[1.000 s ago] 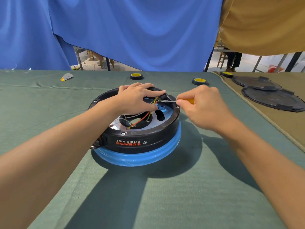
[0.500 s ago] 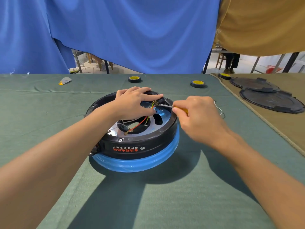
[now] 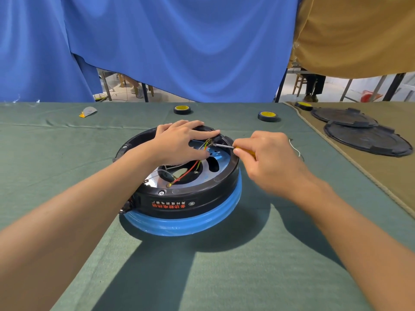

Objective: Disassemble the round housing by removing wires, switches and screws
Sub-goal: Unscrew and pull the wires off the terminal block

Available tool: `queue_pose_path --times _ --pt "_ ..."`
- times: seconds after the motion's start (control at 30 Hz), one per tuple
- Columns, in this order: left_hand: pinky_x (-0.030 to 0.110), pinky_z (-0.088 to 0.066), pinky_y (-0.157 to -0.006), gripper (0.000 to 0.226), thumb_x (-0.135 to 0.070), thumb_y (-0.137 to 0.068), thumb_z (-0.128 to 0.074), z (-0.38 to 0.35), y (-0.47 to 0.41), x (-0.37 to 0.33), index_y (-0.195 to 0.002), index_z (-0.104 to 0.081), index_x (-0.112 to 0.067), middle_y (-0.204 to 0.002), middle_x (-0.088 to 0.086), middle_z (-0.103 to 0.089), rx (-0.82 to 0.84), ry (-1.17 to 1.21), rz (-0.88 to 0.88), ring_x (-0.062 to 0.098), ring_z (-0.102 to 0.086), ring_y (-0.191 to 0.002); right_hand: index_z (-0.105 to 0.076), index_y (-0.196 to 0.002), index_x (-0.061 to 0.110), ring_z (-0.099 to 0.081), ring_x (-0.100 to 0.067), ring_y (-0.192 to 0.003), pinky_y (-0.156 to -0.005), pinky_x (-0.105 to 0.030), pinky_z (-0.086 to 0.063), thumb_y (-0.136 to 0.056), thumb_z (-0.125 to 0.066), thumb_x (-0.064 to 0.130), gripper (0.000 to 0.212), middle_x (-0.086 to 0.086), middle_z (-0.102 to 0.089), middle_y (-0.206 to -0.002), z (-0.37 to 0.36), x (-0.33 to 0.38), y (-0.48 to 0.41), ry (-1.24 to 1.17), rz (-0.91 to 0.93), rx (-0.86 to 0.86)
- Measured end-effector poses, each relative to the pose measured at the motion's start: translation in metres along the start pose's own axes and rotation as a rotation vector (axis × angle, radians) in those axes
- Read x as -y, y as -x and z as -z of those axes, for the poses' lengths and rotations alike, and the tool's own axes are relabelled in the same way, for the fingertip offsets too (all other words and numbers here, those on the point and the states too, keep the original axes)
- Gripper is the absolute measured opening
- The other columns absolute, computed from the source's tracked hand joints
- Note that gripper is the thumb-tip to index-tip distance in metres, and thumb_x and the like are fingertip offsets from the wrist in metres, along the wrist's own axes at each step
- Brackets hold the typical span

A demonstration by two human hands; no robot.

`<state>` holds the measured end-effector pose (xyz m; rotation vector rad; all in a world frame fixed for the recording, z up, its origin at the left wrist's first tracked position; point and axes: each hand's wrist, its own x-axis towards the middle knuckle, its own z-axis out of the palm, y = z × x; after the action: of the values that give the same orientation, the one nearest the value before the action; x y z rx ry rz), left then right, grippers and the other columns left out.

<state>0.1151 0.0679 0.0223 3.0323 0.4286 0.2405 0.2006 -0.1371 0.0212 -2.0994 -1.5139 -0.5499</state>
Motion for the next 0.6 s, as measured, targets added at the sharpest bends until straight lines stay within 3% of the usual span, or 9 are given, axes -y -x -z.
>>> queue_pose_path --times 0.17,0.33,0.47,0.6 --pt "0.047 -0.008 -0.114 0.052 -0.056 -0.094 -0.049 -0.001 0.000 0.001 -0.137 -0.023 -0.067 -0.160 -0.012 -0.021 -0.007 0.003 -0.007 0.017 -0.013 -0.148 -0.065 -0.079 0.005 -0.050 -0.027 -0.068 -0.063 -0.032 -0.032 -0.096 -0.053 0.017 0.024 -0.004 -0.043 -0.071 -0.001 0.002 0.003 0.048 0.037 0.005" --pt "0.046 -0.009 -0.114 0.052 -0.056 -0.094 -0.049 0.000 0.000 0.000 -0.137 -0.022 -0.068 -0.159 -0.013 -0.022 -0.010 0.004 -0.005 0.016 -0.014 -0.148 -0.071 -0.083 0.003 -0.047 -0.023 -0.065 -0.062 -0.029 -0.025 -0.094 -0.057 0.015 0.022 -0.011 -0.056 -0.067 0.007 -0.012 -0.009 -0.018 0.045 0.062" --pt "0.046 -0.009 -0.113 0.051 -0.056 -0.094 -0.049 0.000 0.000 0.000 -0.136 -0.022 -0.069 -0.160 -0.013 -0.022 -0.002 0.004 -0.005 0.016 -0.014 -0.148 -0.076 -0.088 0.009 -0.045 -0.018 -0.068 -0.062 -0.017 -0.031 -0.093 -0.060 0.015 0.018 -0.017 -0.062 -0.067 0.019 -0.022 -0.023 -0.155 -0.004 0.141" --pt "0.045 -0.009 -0.113 0.052 -0.056 -0.094 -0.049 0.001 0.001 0.000 -0.135 -0.022 -0.070 -0.159 -0.013 -0.022 -0.007 0.011 0.000 0.015 -0.014 -0.148 -0.076 -0.089 0.009 -0.045 -0.022 -0.066 -0.064 -0.027 -0.032 -0.094 -0.059 0.017 0.019 -0.018 -0.061 -0.069 0.021 -0.026 -0.026 -0.096 0.040 0.176"
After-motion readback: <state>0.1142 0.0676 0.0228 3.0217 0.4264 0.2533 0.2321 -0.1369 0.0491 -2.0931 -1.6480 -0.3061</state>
